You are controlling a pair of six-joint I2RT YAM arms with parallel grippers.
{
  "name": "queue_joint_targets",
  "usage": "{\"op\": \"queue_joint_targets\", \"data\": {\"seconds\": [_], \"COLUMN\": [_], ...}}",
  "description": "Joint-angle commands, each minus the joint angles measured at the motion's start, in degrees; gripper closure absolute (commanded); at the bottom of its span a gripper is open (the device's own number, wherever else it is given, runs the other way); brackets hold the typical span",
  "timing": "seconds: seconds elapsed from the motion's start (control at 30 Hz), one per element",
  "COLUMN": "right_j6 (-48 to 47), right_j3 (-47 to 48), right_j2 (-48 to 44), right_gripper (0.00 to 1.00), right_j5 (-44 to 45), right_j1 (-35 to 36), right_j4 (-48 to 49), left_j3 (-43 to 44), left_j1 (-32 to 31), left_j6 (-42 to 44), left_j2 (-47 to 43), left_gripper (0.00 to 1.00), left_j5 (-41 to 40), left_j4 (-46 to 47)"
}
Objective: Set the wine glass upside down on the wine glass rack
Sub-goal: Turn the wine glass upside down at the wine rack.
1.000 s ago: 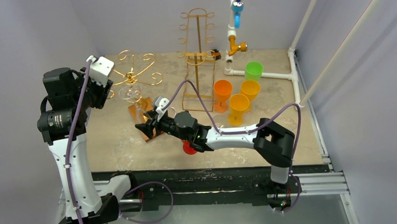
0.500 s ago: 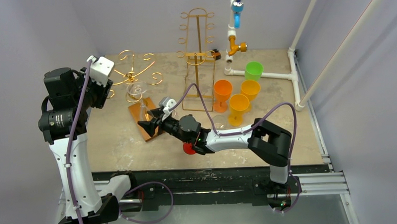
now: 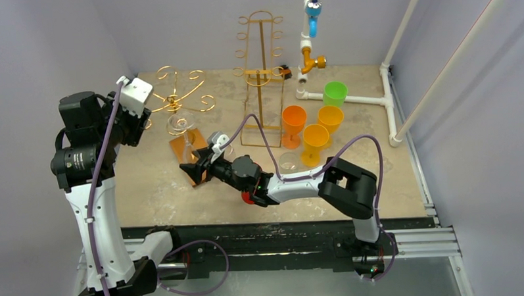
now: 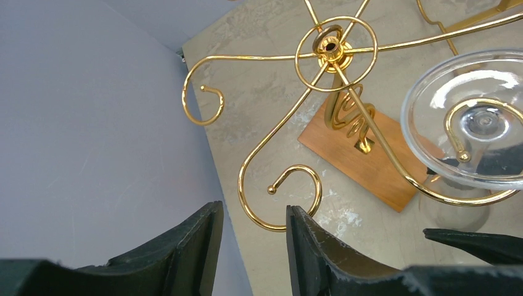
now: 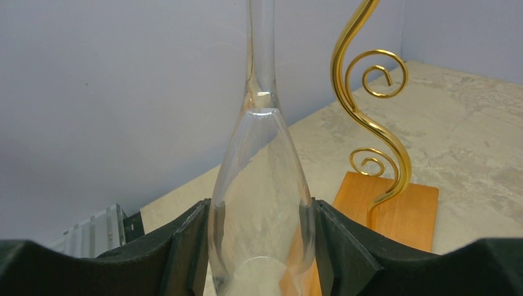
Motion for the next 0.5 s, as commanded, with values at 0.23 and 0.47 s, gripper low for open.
{"op": "queue_joint_targets", "data": {"seconds": [0.23, 0.47], "right_j6": [1.36, 0.61], "right_j3": [2.26, -1.5], "right_j2": [-0.63, -6.74], "right_gripper": [0.07, 0.01], "right_j5": [2.79, 3.19], "right_j1": [-0.14, -0.15], "right_j4": [-2.2, -3.07], "left_j3": [-0.65, -1.98], "left_j1": [-0.02, -0.03], "left_j6": [-1.31, 0.78], "left_j2": [-1.01, -1.15], "left_gripper": [0.54, 0.55], "left_j5": [-2.23, -0.14], "left_j4": [-6.22, -7.41]}}
